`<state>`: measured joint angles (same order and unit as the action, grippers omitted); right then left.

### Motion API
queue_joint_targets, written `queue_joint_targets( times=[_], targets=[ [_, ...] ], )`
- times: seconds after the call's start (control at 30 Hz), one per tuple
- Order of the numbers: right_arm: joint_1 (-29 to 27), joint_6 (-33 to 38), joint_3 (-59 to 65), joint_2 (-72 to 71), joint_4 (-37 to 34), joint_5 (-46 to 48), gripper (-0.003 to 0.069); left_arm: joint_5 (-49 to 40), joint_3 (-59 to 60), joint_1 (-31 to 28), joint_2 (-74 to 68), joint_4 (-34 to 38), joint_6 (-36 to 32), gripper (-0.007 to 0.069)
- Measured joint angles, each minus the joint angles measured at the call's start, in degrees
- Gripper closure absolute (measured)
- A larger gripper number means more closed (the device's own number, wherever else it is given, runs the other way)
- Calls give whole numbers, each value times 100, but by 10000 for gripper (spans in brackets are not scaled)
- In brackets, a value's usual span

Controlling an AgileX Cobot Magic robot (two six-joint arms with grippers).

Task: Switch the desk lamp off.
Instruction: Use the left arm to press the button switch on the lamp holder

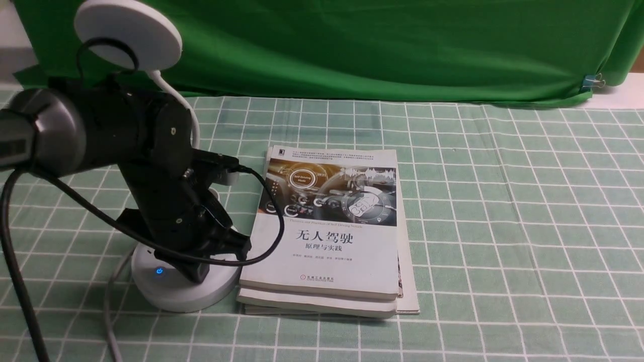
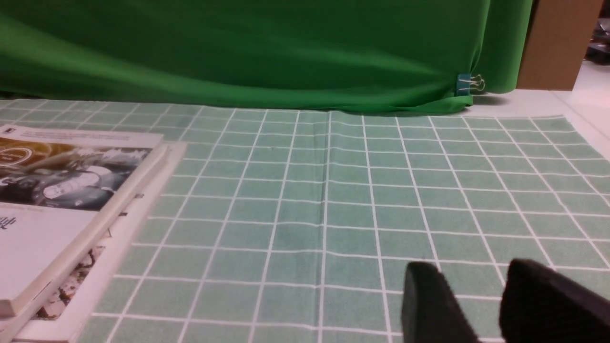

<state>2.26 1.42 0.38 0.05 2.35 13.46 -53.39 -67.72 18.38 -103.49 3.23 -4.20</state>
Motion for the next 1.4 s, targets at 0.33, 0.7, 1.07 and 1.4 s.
queue_joint_targets(
  times=[0.33, 0.7, 1.07, 1.4],
  targets=[
    [0, 0, 0, 0, 0, 0, 417, 67, 6, 0, 211, -33, 0, 624],
    [0, 0, 0, 0, 0, 0, 417, -133, 6, 0, 292, -38, 0, 624],
    [0, 0, 0, 0, 0, 0, 417, -63, -47, 0, -81, -107, -9, 624],
    [0, 0, 0, 0, 0, 0, 417, -126, 20, 0, 741, 2, -9, 624]
  ],
)
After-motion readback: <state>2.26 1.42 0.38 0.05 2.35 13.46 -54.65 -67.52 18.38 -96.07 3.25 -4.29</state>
